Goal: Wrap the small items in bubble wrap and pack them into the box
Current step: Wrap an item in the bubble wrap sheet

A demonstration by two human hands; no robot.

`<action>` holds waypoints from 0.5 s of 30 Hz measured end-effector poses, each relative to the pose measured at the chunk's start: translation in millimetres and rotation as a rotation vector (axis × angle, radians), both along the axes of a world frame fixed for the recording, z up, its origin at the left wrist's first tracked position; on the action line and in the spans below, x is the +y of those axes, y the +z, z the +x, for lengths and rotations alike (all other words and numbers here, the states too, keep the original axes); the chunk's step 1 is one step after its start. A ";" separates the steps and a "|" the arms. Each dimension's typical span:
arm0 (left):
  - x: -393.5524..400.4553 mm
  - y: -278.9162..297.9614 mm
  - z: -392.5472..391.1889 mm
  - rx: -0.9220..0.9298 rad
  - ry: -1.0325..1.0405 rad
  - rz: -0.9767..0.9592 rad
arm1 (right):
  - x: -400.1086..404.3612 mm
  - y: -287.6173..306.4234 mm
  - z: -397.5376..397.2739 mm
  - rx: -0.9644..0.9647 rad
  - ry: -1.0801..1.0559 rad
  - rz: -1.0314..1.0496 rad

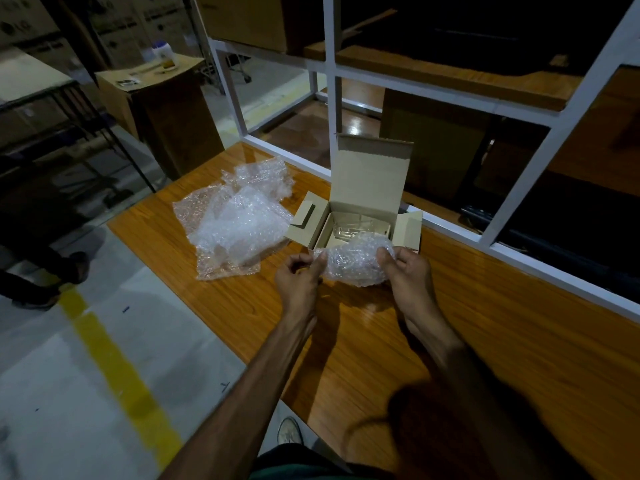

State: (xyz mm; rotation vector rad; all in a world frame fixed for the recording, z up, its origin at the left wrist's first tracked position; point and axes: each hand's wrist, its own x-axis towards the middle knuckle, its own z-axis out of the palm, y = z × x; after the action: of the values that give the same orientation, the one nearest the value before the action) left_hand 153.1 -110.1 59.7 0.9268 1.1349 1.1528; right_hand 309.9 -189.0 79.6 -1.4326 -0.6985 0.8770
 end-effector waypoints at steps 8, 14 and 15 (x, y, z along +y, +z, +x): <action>-2.1 -3.5 3.6 0.140 -0.136 0.143 | 7.9 -2.6 -7.8 -0.058 -0.041 0.018; -3.9 16.4 3.8 0.092 -0.305 0.128 | 14.5 -4.8 -12.8 -0.136 -0.102 0.008; -2.8 18.4 2.1 0.107 -0.344 0.133 | 14.6 -4.8 -13.5 -0.154 -0.112 0.003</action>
State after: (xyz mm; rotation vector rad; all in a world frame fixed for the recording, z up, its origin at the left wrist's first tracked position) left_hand 155.2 -112.9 78.1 1.2451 0.9450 0.9127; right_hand 296.4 -174.4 74.9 -1.5331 -0.7265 0.6841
